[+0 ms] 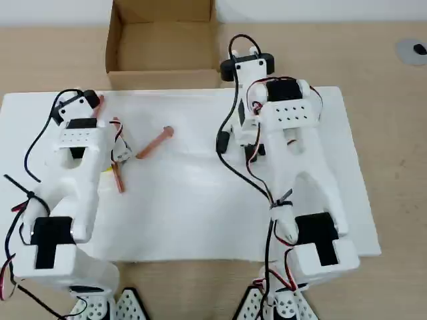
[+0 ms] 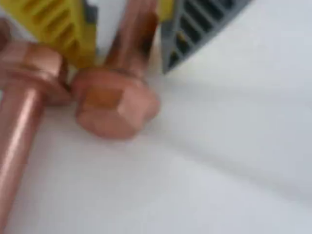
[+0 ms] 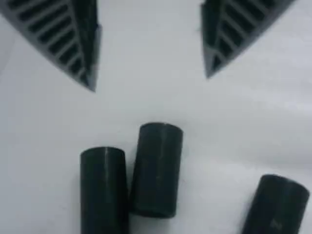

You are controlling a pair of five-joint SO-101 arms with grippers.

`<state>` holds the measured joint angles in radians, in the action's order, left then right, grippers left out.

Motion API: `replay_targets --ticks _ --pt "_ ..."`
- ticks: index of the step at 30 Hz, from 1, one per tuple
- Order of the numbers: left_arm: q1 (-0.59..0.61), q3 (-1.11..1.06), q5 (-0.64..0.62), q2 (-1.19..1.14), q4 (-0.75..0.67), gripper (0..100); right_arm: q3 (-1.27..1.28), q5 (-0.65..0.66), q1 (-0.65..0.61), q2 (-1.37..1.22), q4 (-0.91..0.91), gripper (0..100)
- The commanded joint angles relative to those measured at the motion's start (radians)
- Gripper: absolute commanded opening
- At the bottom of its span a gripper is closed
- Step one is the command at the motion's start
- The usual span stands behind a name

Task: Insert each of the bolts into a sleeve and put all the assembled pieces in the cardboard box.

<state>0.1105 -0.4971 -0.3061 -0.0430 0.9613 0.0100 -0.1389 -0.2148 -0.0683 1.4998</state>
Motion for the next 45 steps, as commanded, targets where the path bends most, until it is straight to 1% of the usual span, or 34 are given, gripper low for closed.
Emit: replay_targets --ticks 1,3,7,10,11,13,15,17,20,22,23,27,33,36,45 --pt "0.021 -0.018 0.011 0.042 -0.064 0 -0.048 0.008 -0.005 0.005 -0.002 18.0" --pt "0.021 -0.034 0.041 0.027 -0.081 1 -0.048 0.008 -0.005 0.005 0.002 18.0" --pt "0.035 -0.048 -0.005 0.016 -0.078 1 -0.048 0.008 -0.005 0.005 0.005 17.8" --pt "0.046 -0.074 -0.012 0.104 -0.083 1 -0.045 0.008 -0.007 0.007 0.006 17.8" --pt "0.044 -0.106 -0.012 0.153 -0.089 1 -0.044 0.008 -0.013 0.007 0.008 17.9" --pt "0.038 -0.203 -0.005 0.274 -0.141 1 -0.042 0.049 -0.039 0.004 0.031 18.0" --pt "0.037 -0.315 -0.003 0.430 -0.203 1 -0.025 0.089 -0.085 -0.007 0.043 18.0" --pt "0.037 -0.419 0.017 0.602 -0.242 1 -0.001 0.098 -0.131 -0.035 0.038 18.0" --pt "0.025 -0.555 0.051 0.849 -0.278 1 0.008 0.092 -0.153 -0.108 -0.048 17.9" --pt "0.000 -0.629 0.075 0.961 -0.301 1 0.002 0.075 -0.154 -0.160 -0.124 17.9" --pt "-0.011 -0.660 0.089 0.995 -0.319 1 -0.001 0.046 -0.159 -0.182 -0.157 17.8" --pt "-0.018 -0.695 0.104 1.021 -0.339 1 -0.059 -0.091 -0.170 -0.246 -0.209 17.8" --pt "-0.021 -0.697 0.109 1.023 -0.339 1 -0.131 -0.226 -0.170 -0.317 -0.284 17.8" --pt "-0.023 -0.698 0.123 1.023 -0.341 1 -0.137 -0.247 -0.170 -0.341 -0.295 17.8" --pt "-0.023 -0.703 0.123 1.026 -0.338 1 -0.137 -0.247 -0.170 -0.447 -0.292 17.8"
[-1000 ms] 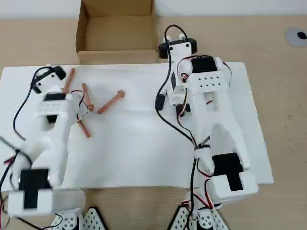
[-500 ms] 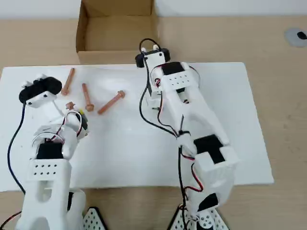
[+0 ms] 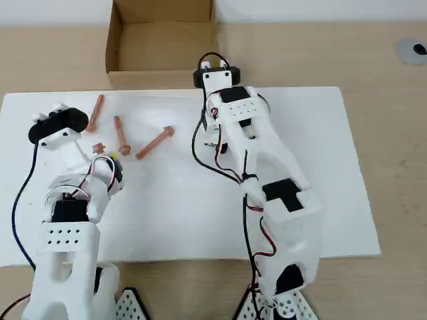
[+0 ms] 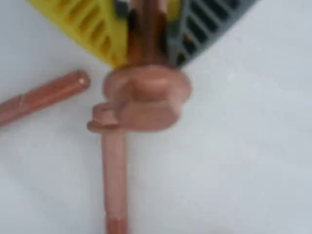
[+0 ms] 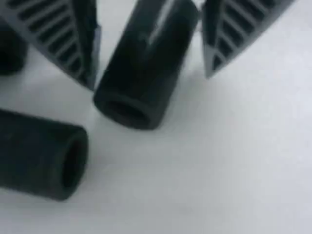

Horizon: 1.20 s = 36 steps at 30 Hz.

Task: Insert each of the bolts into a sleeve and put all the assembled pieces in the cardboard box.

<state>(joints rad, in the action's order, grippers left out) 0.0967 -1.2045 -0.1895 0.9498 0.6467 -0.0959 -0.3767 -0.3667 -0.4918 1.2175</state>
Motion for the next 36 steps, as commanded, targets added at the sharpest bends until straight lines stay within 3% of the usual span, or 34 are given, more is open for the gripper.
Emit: replay_targets --ticks 1,10,15,25,36 --pt "-0.009 0.005 0.006 0.033 -0.023 1 -0.031 -0.009 -0.016 -0.036 -0.011 17.8" --pt "-0.009 0.003 0.006 0.031 -0.025 1 -0.033 -0.011 -0.018 -0.070 -0.021 16.4" --pt "-0.009 0.003 0.006 0.031 -0.025 1 -0.031 -0.011 -0.008 -0.071 -0.018 0.8" --pt "-0.009 0.003 0.006 0.031 -0.025 1 -0.070 -0.005 -0.005 -0.065 -0.009 1.1" --pt "-0.009 0.006 0.005 0.036 -0.020 1 -0.624 -0.002 -0.007 -0.065 0.330 1.1"
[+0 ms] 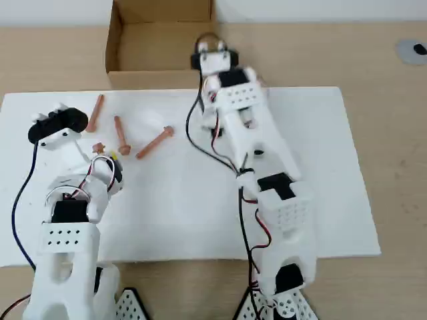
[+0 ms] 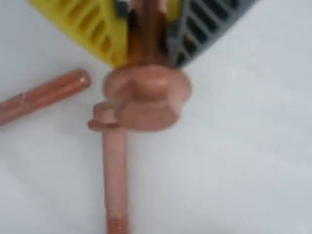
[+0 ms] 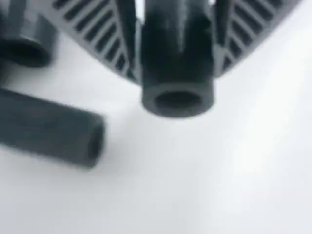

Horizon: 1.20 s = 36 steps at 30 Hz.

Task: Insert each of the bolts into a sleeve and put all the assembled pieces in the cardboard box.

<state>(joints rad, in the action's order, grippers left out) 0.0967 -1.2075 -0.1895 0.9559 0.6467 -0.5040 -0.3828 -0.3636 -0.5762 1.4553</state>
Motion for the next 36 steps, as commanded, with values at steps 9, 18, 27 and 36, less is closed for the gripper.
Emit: replay_targets --ticks 9,18,27,36 --pt "-0.009 0.008 0.005 0.030 -0.018 1 -0.602 0.040 -0.010 0.019 0.302 1.1" --pt "-0.031 -0.057 0.006 0.031 -0.222 1 -1.096 0.258 -0.113 0.016 0.324 1.1" --pt "-0.150 -0.150 0.135 0.031 -0.381 1 -1.159 0.344 -0.068 0.122 0.334 1.0" --pt "-0.196 -0.173 0.147 0.031 -0.387 1 -0.395 0.215 -0.070 0.526 0.336 0.9"
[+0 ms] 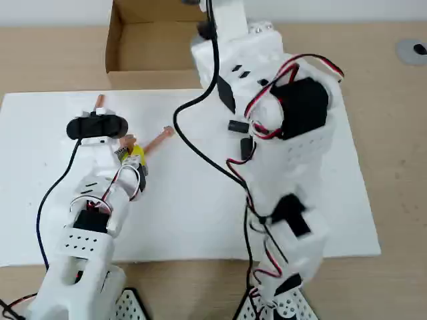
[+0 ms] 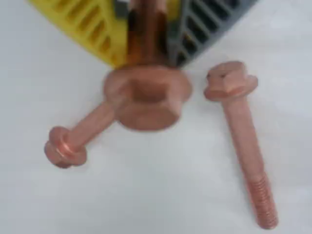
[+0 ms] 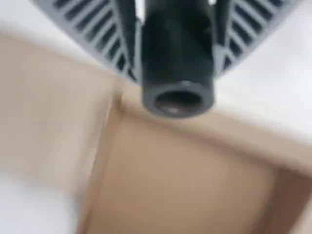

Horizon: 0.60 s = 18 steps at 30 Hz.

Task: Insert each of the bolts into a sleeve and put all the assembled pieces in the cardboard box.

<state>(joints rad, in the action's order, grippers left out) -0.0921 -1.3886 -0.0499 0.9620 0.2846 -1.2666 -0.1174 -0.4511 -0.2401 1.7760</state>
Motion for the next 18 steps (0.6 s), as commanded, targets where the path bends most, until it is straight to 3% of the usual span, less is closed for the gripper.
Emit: replay_targets --ticks 1,7,13,18 --pt "-0.008 0.008 0.008 0.025 -0.025 1 0.509 -0.074 0.016 0.254 0.014 0.9" --pt "-0.008 0.011 0.008 0.027 -0.025 1 1.213 -0.180 -0.010 0.544 -0.040 1.0" --pt "0.002 0.026 -0.037 0.027 -0.046 1 1.632 -0.164 -0.061 0.782 -0.428 1.0" --pt "0.092 0.055 -0.106 0.091 -0.074 1 2.017 -0.023 -0.084 1.038 -0.847 1.0"
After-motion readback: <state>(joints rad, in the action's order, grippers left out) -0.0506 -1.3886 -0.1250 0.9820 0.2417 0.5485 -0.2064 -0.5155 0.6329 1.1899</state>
